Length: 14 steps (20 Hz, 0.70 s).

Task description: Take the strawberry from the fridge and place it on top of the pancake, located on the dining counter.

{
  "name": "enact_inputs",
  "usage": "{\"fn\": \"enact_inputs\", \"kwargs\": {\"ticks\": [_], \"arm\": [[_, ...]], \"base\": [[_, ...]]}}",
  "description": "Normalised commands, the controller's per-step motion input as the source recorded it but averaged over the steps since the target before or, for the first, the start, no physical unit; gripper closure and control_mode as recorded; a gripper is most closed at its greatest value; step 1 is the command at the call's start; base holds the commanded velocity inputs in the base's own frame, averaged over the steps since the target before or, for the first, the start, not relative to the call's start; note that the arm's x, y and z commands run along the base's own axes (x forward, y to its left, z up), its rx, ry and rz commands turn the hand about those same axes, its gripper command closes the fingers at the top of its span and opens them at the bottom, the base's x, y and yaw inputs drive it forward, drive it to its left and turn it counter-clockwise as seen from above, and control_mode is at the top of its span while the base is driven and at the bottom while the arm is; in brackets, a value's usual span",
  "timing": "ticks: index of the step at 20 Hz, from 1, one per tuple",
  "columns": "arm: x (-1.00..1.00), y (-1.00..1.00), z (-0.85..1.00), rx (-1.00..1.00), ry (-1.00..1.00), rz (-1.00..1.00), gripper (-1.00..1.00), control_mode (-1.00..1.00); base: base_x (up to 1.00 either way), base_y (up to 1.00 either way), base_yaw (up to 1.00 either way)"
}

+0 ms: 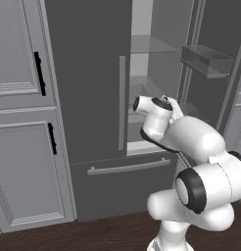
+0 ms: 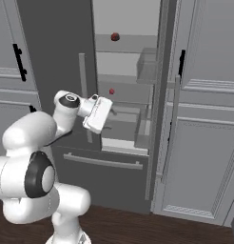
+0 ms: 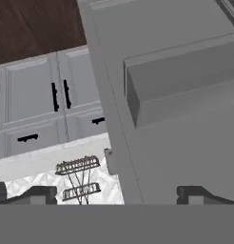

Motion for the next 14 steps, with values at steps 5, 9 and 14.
{"fn": "enact_inputs", "kwargs": {"ticks": [5,9,14], "arm": [[0.02,0.46,-0.55,0.74,-0.34,-0.43,-1.0,-1.0],[0.15,0.36,-0.47,0.72,-0.62,-0.44,-1.0,-1.0],[0.25,0.45,-0.18,0.59,-0.73,-0.44,-1.0,-1.0]], "base": [[0.0,0.0,0.0],[0.0,0.0,0.0],[0.0,0.0,0.0]]}}
